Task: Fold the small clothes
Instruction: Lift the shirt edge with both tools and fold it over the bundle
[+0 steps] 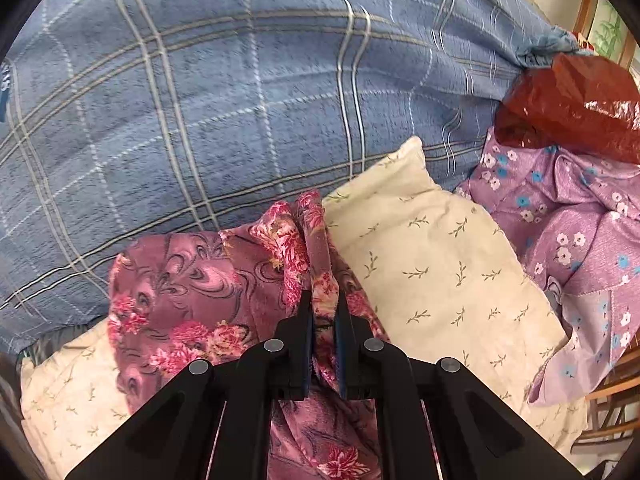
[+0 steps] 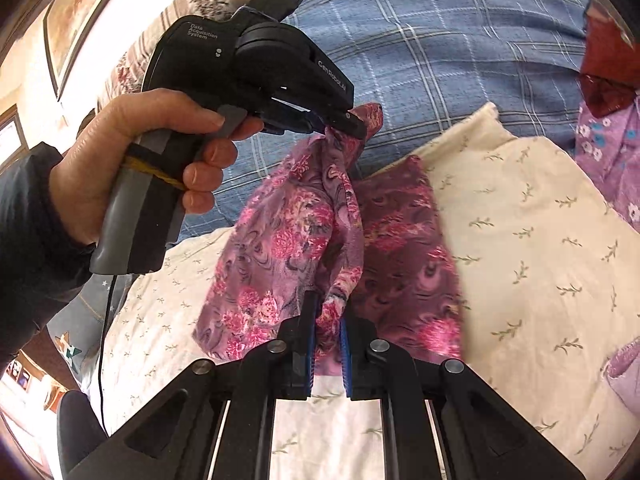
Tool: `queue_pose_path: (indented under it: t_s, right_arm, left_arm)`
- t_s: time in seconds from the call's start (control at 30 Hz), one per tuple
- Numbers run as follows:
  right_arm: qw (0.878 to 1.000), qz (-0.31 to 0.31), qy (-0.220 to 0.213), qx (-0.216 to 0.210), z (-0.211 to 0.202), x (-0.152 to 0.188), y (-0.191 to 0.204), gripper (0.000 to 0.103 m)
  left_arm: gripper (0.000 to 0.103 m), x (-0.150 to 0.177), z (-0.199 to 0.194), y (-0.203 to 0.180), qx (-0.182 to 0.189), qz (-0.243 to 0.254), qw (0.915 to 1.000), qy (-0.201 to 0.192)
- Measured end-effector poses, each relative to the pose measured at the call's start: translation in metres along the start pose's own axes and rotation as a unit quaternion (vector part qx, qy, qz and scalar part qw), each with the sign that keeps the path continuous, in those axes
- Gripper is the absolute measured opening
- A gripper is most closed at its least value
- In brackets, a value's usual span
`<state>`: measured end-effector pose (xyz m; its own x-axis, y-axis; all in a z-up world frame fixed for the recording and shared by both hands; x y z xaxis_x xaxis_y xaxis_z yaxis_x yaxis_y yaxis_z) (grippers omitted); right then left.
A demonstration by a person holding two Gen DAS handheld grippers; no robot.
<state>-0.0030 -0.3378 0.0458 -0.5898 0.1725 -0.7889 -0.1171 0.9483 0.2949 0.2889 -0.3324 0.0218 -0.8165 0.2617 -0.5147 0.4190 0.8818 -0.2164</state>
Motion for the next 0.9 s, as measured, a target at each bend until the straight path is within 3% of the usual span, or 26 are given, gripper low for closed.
queue_pose_path:
  t_s: [0.53, 0.9]
  right_arm:
    - [0.999, 0.025, 0.038, 0.011, 0.026, 0.021, -0.034, 0.009]
    - [0.998, 0.040, 0.055, 0.018, 0.038, 0.027, -0.043, 0.009]
  left_arm:
    - [0.007, 0.002, 0.088, -0.003, -0.016, 0.007, 0.9992, 0.036]
    - [0.010, 0.006, 0.108, -0.002, -0.012, 0.010, 0.9992, 0.037]
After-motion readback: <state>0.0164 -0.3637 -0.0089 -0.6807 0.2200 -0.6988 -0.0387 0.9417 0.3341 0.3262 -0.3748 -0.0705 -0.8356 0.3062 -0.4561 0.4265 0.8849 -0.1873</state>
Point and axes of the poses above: each gripper's, at about its wrist camera, not at the fingertips, and z roughly the way its jaws point, y to its left, x to its underside, the point moved 6 cm from there along z, roughly the way its jaws point, and after that the axes turned 8 degrees about x, right-handed, at the moved point
